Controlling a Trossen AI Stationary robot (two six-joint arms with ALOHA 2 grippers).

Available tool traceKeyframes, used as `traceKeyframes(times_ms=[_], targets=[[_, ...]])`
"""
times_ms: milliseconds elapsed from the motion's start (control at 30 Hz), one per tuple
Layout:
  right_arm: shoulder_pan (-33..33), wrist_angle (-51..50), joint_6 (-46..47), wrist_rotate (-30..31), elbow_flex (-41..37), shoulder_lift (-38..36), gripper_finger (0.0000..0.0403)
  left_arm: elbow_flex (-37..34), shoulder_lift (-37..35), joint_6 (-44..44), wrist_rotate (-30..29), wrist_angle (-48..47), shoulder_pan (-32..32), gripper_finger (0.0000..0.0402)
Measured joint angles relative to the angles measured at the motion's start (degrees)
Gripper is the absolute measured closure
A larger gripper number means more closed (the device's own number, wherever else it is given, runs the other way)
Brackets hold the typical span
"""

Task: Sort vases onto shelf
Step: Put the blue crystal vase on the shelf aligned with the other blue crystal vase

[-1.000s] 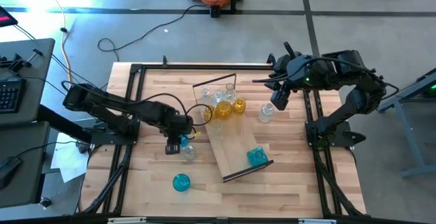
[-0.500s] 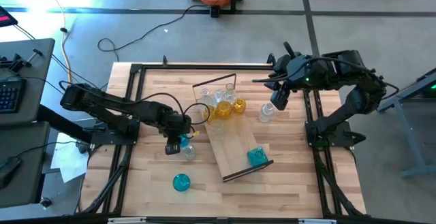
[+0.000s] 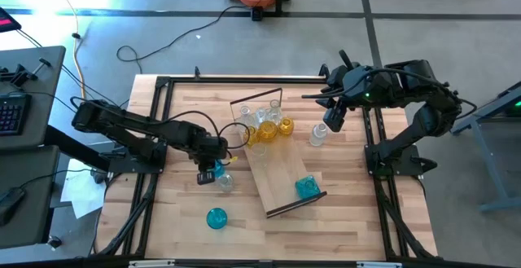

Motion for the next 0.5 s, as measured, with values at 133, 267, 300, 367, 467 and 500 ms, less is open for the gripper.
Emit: traceKeyframes(times_ms=[133,267,300,367,467,500], targets=[[0.0,0.0,-0.1,0.0,0.0,0.0,0.0258,0.0,-0.9,-1.1,0.0,-1.1,-0.1,0.0385],[0.0,0.0,-0.2,0.0,0.0,0.0,0.0258,0.7,-2.5,-1.6,-0.4,-5.4,-0.1,0.0391],[0.0,0.0,-0.2,0.0,0.0,0.0,0.0258,1.4,-2.8,-1.9,-0.6,-6.7,-0.1,0.0391],[0.0,0.0,-0.3,0.0,0.0,0.0,0.0258,3.2,-3.7,-2.6,-1.9,-8.1,-0.1,0.0391],[0.0,0.0,-0.6,0.0,0.0,0.0,0.0258,4.7,-4.6,-3.0,-2.5,-11.0,0.0,0.0391],[0.0,0.0,-0.6,0.0,0.0,0.0,0.0258,5.3,-4.9,-3.5,-2.5,-11.9,0.0,0.0391]])
